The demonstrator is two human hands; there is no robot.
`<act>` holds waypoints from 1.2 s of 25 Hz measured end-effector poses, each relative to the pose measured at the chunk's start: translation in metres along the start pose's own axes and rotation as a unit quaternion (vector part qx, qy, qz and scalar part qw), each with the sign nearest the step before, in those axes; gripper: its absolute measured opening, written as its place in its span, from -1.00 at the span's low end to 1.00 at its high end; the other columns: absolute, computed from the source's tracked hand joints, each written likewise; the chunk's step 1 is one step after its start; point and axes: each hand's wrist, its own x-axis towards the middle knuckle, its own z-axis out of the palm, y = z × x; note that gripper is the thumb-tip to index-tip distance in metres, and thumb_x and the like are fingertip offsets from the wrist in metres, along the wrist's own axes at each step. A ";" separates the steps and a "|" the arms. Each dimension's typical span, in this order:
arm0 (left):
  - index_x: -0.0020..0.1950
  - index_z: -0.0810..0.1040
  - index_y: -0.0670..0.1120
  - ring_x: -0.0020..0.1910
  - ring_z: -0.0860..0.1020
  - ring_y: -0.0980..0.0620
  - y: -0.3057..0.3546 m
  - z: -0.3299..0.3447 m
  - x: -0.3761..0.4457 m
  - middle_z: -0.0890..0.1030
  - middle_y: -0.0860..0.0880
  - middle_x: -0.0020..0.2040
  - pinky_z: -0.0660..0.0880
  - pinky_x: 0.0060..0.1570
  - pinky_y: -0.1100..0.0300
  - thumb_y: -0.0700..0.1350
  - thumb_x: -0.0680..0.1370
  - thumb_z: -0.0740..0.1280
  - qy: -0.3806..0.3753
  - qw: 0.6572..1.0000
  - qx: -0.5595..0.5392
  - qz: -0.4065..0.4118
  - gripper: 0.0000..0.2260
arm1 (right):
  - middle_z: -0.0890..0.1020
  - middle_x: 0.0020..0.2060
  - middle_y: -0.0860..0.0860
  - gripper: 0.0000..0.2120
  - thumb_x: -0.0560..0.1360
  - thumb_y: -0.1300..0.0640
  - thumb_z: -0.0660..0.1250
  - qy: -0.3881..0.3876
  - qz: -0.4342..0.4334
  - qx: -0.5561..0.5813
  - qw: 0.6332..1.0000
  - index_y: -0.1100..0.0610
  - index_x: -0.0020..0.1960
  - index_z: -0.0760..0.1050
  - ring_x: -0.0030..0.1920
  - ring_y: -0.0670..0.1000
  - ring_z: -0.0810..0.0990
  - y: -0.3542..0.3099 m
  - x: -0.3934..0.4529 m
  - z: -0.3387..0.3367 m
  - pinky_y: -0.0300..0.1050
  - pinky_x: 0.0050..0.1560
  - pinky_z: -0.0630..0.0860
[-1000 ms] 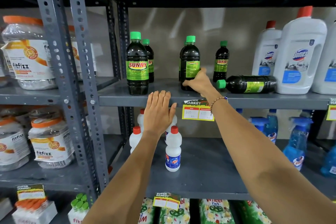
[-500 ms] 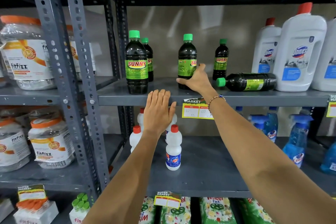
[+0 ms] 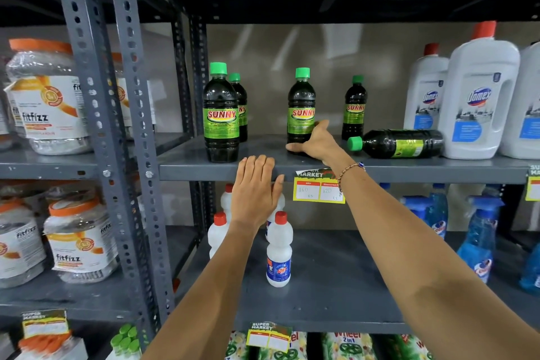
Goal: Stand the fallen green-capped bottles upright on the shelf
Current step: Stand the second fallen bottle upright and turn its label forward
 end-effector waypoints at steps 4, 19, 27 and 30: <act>0.20 0.45 -0.16 0.14 0.54 -0.15 -0.001 0.001 0.000 0.60 -0.13 0.11 0.21 0.33 0.04 0.06 0.59 0.11 0.000 1.000 -0.003 0.004 -0.65 | 0.43 0.18 0.11 -0.28 0.36 0.18 0.52 -0.042 0.020 0.022 0.999 0.21 0.27 0.08 0.30 0.11 0.44 0.002 0.002 0.000 -0.07 0.25 0.40; 0.52 0.10 -0.23 0.38 0.36 -0.16 0.016 -0.013 0.119 0.37 -0.21 0.42 0.35 0.26 0.07 -0.14 0.57 0.30 -0.317 0.857 -0.306 -0.267 -0.40 | 0.45 0.37 0.21 -0.20 0.39 0.20 0.50 -0.010 0.039 0.117 0.992 0.26 0.48 0.15 0.36 0.17 0.44 0.010 -0.004 -0.018 0.08 0.38 0.38; 0.15 0.56 -0.22 0.10 0.59 -0.11 0.011 0.008 0.121 0.65 -0.17 0.07 0.49 0.13 0.09 -0.25 0.45 0.43 -0.337 0.836 -0.347 -0.262 -0.72 | 0.65 0.16 0.15 -0.55 0.40 0.22 0.46 0.013 0.038 0.059 0.997 0.22 0.27 0.50 0.18 0.12 0.60 0.012 -0.001 -0.013 0.07 0.30 0.48; 0.15 0.56 -0.23 0.08 0.59 -0.10 0.016 -0.002 0.120 0.65 -0.19 0.07 0.47 0.07 0.14 -0.26 0.43 0.46 -0.325 0.841 -0.346 -0.260 -0.69 | 0.63 0.19 0.15 -0.57 0.44 0.23 0.42 0.004 0.036 0.039 0.999 0.21 0.29 0.48 0.20 0.11 0.58 0.008 -0.006 -0.016 0.05 0.32 0.46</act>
